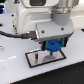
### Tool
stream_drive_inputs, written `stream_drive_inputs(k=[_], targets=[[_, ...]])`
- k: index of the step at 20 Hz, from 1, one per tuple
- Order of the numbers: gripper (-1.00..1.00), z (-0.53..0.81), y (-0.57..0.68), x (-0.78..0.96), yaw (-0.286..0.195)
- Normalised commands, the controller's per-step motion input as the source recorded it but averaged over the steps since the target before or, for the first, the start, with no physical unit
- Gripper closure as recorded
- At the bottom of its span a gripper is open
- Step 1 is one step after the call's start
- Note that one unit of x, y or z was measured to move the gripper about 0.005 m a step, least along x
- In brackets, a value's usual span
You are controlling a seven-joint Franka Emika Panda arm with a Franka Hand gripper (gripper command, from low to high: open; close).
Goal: Insert the blue gear onto the right peg, followed by the red gear
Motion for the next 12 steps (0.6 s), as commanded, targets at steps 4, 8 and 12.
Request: stream_drive_inputs(k=[4,8,12], targets=[[1.00,-0.15,-0.06,0.28,0.000],[1.00,0.00,-0.02,0.31,0.000],[1.00,0.01,-0.03,0.24,0.000]])
